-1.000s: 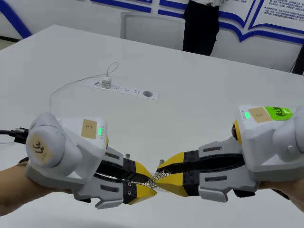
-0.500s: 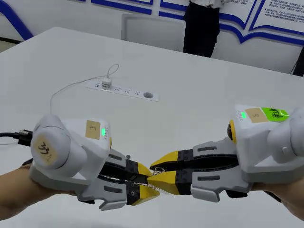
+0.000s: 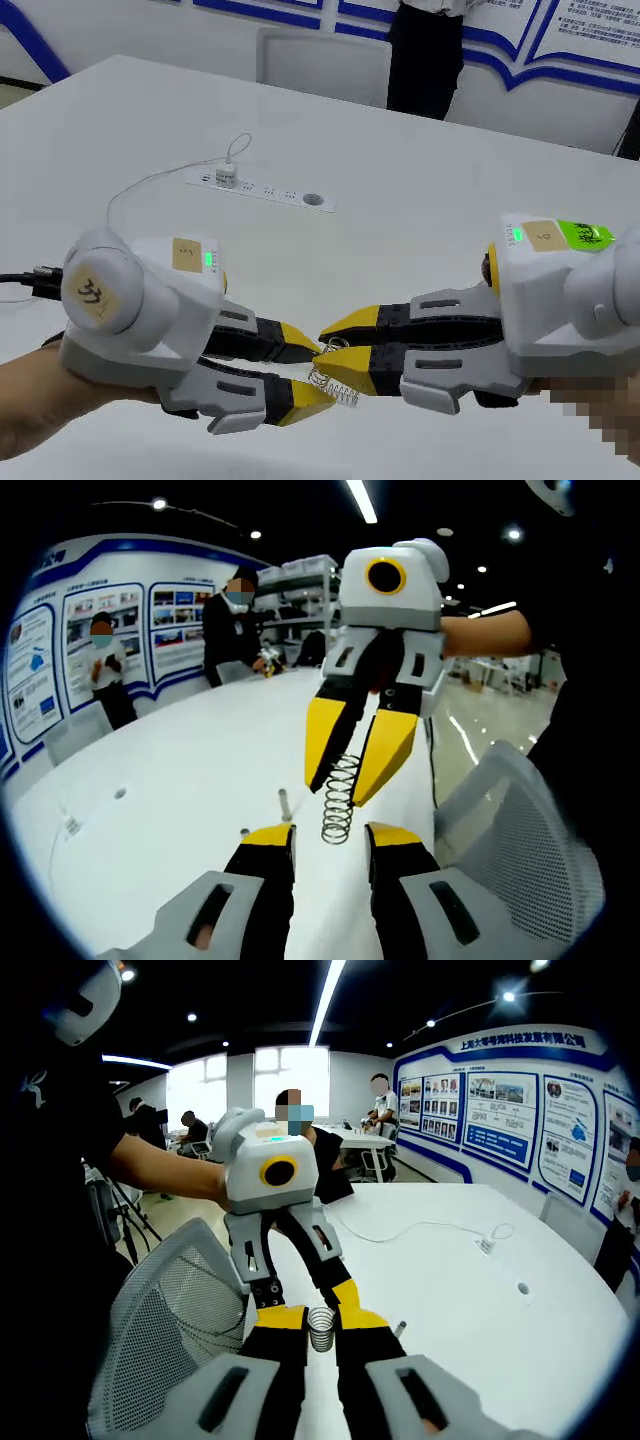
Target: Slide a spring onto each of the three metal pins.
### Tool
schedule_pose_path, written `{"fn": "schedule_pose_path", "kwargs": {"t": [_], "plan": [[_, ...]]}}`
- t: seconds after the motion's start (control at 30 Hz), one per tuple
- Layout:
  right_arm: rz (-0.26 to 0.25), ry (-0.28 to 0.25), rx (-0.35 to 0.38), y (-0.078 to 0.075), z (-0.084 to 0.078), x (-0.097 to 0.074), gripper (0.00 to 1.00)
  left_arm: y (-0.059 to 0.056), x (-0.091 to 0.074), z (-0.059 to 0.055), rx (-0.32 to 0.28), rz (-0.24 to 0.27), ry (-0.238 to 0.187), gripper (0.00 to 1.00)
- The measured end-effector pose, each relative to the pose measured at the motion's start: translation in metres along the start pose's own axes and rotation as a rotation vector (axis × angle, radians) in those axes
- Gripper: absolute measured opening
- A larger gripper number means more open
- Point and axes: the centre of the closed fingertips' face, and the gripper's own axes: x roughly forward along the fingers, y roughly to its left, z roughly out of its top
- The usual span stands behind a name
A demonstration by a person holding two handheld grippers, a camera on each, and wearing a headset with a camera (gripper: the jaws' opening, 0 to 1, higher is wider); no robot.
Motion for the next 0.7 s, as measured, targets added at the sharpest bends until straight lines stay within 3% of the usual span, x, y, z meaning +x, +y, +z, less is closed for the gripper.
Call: {"fn": "schedule_pose_path", "kwargs": {"t": [0.3,0.47,0.7], "plan": [[-0.037,0.001,0.014,-0.010,-0.001,-0.002,0.10,0.009,-0.003,-0.010,-0.022,0.039,0.017,0.42],[-0.088,-0.004,0.035,-0.024,-0.005,-0.008,0.10,0.013,-0.007,-0.012,-0.042,0.052,0.013,0.46],[-0.175,-0.007,0.078,-0.048,-0.012,-0.024,0.10,0.029,-0.015,-0.018,-0.058,0.126,0.014,0.55]]}}
